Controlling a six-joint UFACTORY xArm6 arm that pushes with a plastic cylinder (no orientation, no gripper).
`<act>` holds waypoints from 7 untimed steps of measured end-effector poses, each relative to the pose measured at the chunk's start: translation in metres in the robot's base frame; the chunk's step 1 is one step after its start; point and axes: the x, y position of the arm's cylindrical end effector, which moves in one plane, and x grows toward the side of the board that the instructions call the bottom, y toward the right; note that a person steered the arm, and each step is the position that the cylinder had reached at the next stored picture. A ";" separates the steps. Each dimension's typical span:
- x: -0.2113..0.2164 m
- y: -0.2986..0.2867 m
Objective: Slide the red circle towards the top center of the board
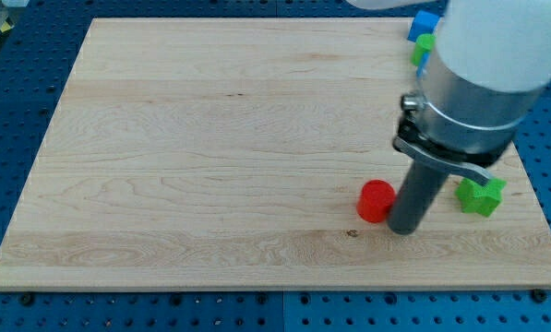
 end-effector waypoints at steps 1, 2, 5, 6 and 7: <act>-0.016 -0.023; -0.031 -0.052; -0.105 -0.108; -0.135 -0.123; -0.167 -0.137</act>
